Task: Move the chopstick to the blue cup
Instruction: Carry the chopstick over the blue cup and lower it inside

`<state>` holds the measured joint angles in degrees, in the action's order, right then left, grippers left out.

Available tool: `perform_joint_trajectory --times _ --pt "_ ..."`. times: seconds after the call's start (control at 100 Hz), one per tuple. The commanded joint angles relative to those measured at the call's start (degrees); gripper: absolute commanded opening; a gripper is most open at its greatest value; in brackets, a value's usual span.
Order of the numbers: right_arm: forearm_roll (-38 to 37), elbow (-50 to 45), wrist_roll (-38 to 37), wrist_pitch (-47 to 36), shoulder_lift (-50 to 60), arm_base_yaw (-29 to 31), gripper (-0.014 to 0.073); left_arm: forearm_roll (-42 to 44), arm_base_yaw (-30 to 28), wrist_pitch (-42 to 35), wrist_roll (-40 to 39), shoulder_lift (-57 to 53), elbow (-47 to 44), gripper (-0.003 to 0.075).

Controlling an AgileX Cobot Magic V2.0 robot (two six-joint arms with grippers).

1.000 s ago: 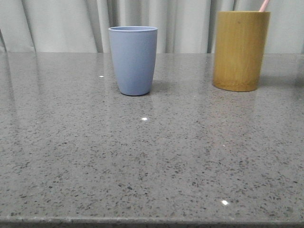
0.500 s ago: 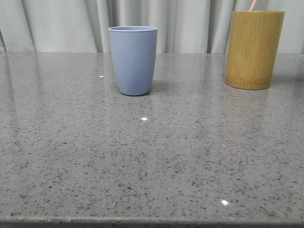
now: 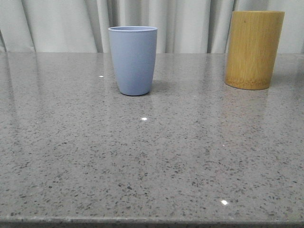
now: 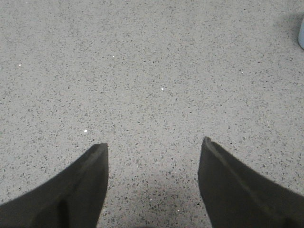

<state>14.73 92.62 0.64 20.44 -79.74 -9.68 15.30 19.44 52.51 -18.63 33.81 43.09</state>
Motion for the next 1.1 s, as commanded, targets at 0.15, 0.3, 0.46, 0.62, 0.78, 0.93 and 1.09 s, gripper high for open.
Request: perform_joint_trajectory --times 0.15,0.3,0.46,0.62,0.78,0.93,1.09 --pt "5.89 2.36 0.69 -2.07 0.07 -6.73 -0.0068 0.54 -0.05 -3.93 -0.75 0.10 1.57 0.0407" --pt "5.89 2.36 1.03 -4.03 -3.06 -13.33 -0.0068 0.54 -0.05 -3.93 -0.75 0.10 1.57 0.0407" --pt "5.89 2.36 2.43 -6.07 -7.06 -17.87 -0.0068 0.54 -0.05 -3.93 -0.75 0.10 1.57 0.0407" --pt "5.89 2.36 2.62 -6.93 -10.36 -18.97 -0.0068 0.54 -0.05 -3.93 -0.75 0.10 1.57 0.0407" --pt "5.89 2.36 2.62 -6.61 -12.14 -18.97 -0.0045 0.54 -0.05 -3.93 -0.75 0.10 1.57 0.0407" --pt "5.89 2.36 2.62 -4.96 -12.50 -18.97 0.0151 0.54 -0.05 -3.93 -0.75 0.10 1.57 0.0407" --pt "5.82 2.36 2.62 -4.49 -12.43 -18.97 0.0418 0.54 -0.05 -3.93 -0.75 0.10 1.57 0.0407"
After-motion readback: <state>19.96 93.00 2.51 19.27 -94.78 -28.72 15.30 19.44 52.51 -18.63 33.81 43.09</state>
